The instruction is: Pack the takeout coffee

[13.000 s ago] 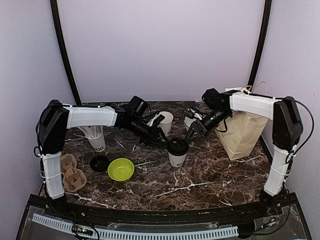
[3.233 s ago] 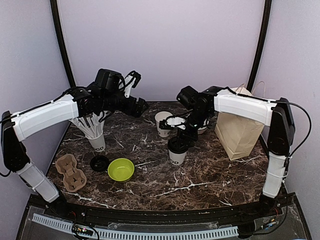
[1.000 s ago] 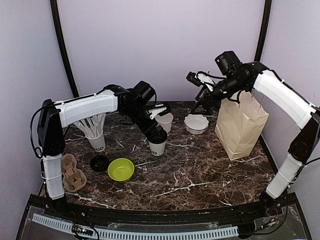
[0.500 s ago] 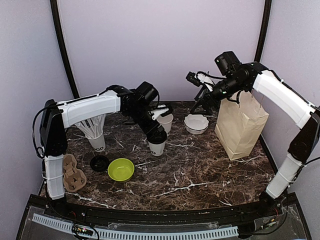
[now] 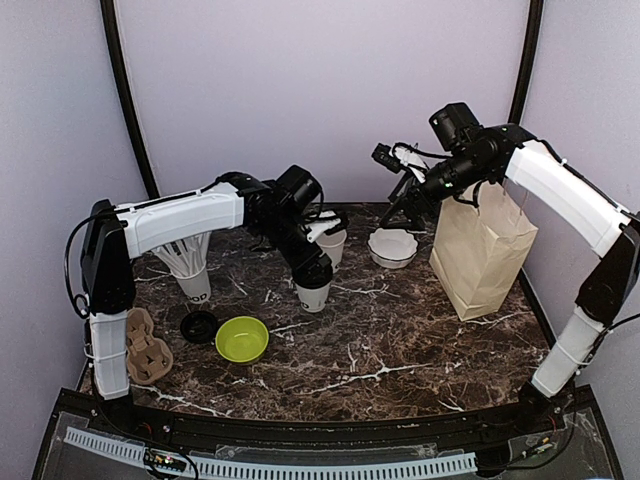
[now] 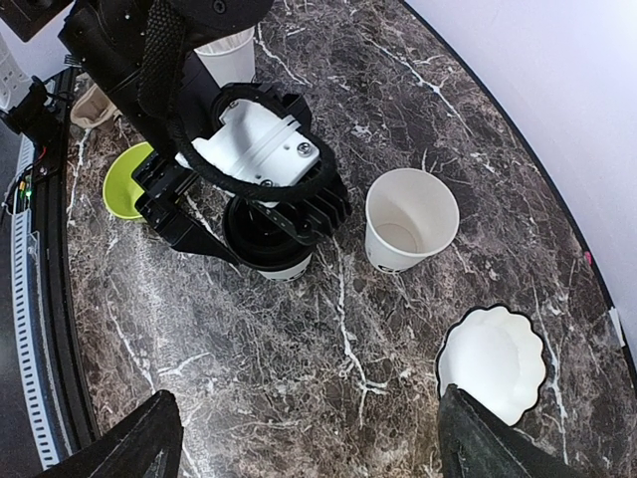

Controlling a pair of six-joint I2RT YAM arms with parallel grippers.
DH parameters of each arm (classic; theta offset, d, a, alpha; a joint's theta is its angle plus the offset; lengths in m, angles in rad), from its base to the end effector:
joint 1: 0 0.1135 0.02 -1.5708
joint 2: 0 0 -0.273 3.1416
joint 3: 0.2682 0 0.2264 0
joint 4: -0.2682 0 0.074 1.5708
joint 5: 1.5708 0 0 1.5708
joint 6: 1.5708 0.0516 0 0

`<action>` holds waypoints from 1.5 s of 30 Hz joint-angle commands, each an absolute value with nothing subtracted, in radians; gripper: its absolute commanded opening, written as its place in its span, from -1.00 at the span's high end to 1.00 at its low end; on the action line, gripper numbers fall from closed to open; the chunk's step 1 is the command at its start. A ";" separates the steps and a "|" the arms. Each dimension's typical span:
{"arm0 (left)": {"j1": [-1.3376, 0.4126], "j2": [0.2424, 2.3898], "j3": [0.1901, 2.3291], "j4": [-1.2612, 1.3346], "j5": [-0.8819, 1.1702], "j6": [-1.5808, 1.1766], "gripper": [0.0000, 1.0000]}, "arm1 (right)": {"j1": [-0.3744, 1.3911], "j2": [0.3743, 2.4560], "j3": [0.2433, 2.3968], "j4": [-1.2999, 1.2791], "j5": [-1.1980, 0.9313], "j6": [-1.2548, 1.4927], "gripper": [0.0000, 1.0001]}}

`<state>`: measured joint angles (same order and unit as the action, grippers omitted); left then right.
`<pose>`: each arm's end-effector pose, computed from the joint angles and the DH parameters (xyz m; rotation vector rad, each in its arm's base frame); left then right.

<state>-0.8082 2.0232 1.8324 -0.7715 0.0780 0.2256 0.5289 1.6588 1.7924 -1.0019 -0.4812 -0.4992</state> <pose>0.2988 -0.3186 0.2736 1.2930 2.2111 -0.3267 0.2726 0.1870 0.3826 -1.3589 1.9706 0.5979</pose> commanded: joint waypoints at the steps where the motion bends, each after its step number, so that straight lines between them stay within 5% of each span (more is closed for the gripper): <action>1: -0.813 1.988 1.843 -0.756 0.067 0.228 -0.77 | 0.523 1.667 1.800 -0.984 -0.502 -0.492 -0.79; 23: -0.812 2.051 1.846 -0.813 0.044 0.181 -0.81 | 0.523 1.672 1.801 -0.992 -0.504 -0.491 -0.78; 34: -0.813 2.035 1.877 -0.849 0.033 0.176 -0.54 | 0.523 1.671 1.794 -0.989 -0.500 -0.493 -0.78; 45: -0.753 1.961 1.858 -0.894 -0.051 0.162 -0.49 | 0.523 1.659 1.786 -0.985 -0.495 -0.492 -0.77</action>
<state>-0.7994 2.0453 1.8645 -0.8371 0.0017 0.1745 0.5289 1.6737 1.7924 -1.0023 -0.4828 -0.4957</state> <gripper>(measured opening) 0.753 0.888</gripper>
